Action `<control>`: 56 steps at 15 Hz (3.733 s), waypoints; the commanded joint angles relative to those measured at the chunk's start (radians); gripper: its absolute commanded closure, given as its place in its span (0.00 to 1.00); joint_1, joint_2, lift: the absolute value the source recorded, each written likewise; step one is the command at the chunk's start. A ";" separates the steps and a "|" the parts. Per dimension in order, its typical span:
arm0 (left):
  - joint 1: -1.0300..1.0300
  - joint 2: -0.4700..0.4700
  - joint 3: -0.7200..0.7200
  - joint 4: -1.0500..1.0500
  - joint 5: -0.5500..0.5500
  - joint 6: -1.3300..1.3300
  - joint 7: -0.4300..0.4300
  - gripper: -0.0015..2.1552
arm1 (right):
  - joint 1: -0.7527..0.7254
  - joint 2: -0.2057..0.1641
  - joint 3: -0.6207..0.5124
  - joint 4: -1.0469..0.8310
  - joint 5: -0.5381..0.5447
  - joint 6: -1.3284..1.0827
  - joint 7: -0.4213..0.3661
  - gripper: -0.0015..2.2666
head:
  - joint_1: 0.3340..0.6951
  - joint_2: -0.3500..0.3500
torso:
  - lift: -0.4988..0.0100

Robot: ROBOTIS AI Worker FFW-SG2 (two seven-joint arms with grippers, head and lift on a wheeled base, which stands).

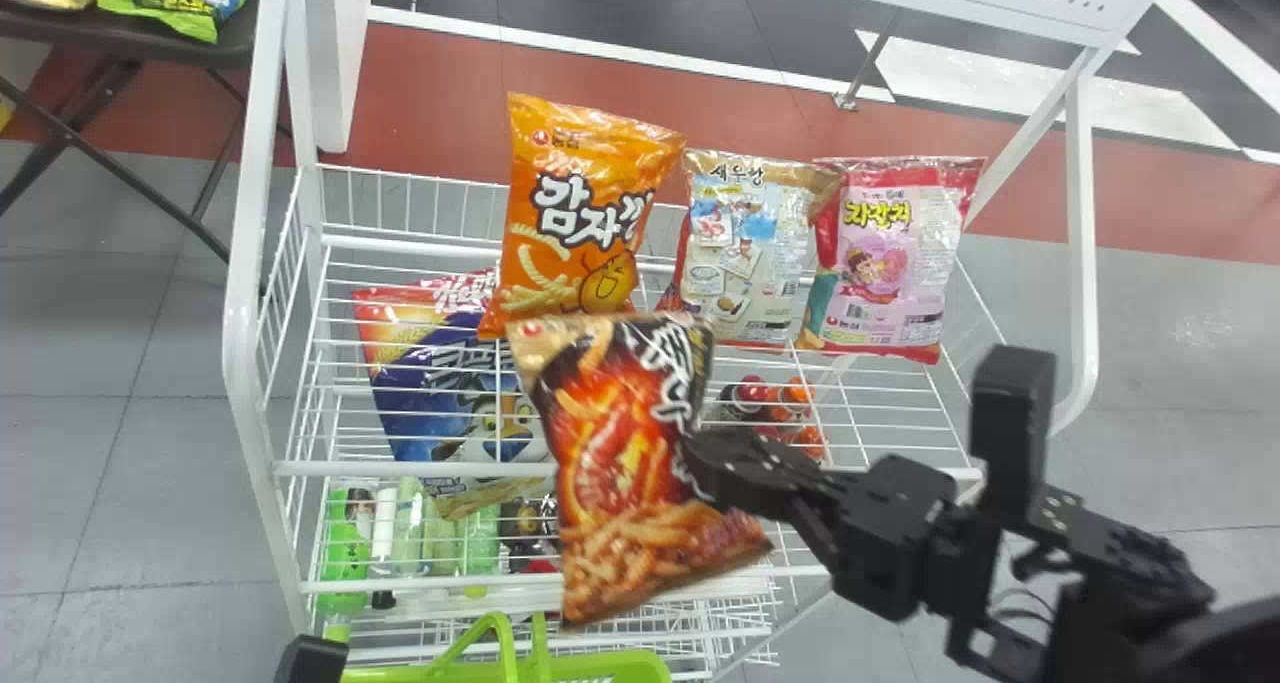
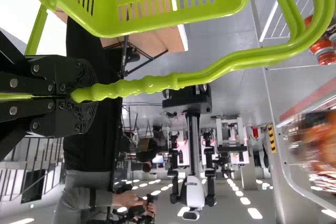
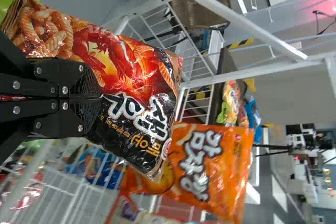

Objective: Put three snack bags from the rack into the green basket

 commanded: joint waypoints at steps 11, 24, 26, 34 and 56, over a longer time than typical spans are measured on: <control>-0.001 -0.003 0.018 -0.029 0.046 0.001 0.001 0.70 | 0.202 -0.079 0.032 0.174 0.037 0.016 0.130 0.99 | 1.00 0.00 | 0.98; 0.000 -0.003 -0.029 -0.031 0.027 0.001 0.017 0.70 | -0.145 -0.047 0.616 0.771 0.166 -0.254 0.007 0.99 | 1.00 0.00 | 0.98; 0.000 -0.003 -0.037 -0.031 0.019 0.001 0.017 0.70 | -0.198 -0.030 0.673 0.841 0.215 -0.263 -0.010 0.99 | 1.00 0.00 | 0.98; -0.001 -0.003 -0.024 -0.028 0.019 0.001 0.005 0.70 | -0.013 -0.064 0.478 0.537 0.200 -0.236 0.050 0.02 | 1.00 0.00 | 0.98; -0.024 -0.003 -0.040 -0.021 0.009 0.001 0.005 0.68 | -0.513 0.117 0.454 0.784 0.138 -0.813 -0.490 0.05 | 1.00 0.00 | 0.98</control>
